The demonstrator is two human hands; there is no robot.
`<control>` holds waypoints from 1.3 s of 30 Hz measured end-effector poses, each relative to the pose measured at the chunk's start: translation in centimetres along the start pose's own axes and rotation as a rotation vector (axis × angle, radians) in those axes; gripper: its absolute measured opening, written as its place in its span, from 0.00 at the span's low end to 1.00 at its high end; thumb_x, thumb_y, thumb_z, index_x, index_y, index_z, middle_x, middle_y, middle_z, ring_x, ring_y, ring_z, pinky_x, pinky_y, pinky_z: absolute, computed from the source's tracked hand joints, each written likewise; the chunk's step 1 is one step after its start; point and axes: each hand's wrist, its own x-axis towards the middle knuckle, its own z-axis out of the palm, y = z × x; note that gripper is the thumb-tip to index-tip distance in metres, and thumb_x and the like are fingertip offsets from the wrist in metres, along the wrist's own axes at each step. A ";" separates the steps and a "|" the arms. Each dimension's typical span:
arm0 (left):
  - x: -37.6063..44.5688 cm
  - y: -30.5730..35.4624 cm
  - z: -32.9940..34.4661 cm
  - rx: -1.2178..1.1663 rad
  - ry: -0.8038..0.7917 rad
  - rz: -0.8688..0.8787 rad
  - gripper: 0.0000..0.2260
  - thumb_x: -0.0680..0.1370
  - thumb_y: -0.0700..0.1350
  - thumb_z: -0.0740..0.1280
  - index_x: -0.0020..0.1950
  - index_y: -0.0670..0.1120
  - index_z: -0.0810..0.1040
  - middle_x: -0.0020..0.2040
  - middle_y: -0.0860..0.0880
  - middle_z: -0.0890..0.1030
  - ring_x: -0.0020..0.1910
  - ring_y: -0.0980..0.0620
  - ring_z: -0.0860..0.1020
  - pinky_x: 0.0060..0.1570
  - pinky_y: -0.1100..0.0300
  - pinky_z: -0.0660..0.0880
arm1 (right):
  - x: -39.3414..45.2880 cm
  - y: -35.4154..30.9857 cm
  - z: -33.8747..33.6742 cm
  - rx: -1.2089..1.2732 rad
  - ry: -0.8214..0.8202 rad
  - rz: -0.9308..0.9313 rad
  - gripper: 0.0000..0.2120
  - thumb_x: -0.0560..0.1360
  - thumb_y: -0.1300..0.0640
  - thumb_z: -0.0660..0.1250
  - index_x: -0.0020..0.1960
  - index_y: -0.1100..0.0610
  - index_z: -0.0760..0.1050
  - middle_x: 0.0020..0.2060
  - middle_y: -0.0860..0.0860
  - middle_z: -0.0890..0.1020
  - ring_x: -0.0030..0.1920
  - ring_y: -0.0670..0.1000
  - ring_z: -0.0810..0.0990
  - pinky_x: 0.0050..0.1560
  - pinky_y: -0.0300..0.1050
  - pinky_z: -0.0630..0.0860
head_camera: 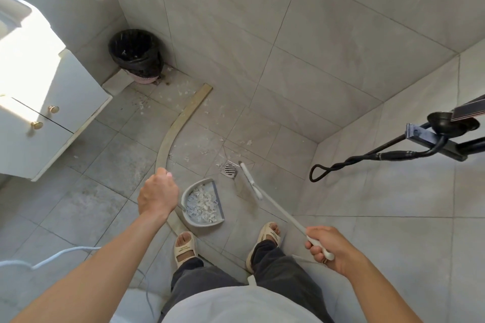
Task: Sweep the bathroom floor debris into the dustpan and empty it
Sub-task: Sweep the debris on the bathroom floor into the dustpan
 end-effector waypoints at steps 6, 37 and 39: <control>-1.0 1.8 0.4 0.004 0.031 0.005 0.14 0.83 0.47 0.51 0.49 0.41 0.73 0.43 0.40 0.77 0.39 0.41 0.73 0.38 0.52 0.69 | 3.2 -1.2 -3.5 0.143 0.080 -0.010 0.06 0.81 0.65 0.58 0.50 0.68 0.71 0.32 0.58 0.71 0.18 0.45 0.65 0.16 0.32 0.61; -0.1 5.1 2.3 0.014 0.009 -0.017 0.13 0.83 0.46 0.52 0.51 0.41 0.72 0.44 0.40 0.78 0.37 0.43 0.71 0.36 0.53 0.68 | 3.7 3.0 3.9 0.123 -0.039 0.239 0.10 0.80 0.65 0.58 0.57 0.68 0.71 0.29 0.56 0.72 0.20 0.46 0.66 0.17 0.34 0.62; 0.1 4.7 1.8 0.008 0.008 -0.014 0.13 0.83 0.46 0.51 0.51 0.41 0.72 0.45 0.39 0.79 0.38 0.43 0.72 0.36 0.53 0.68 | 3.8 1.8 3.1 0.214 -0.113 0.253 0.08 0.81 0.64 0.56 0.55 0.66 0.71 0.28 0.56 0.71 0.18 0.45 0.65 0.15 0.32 0.60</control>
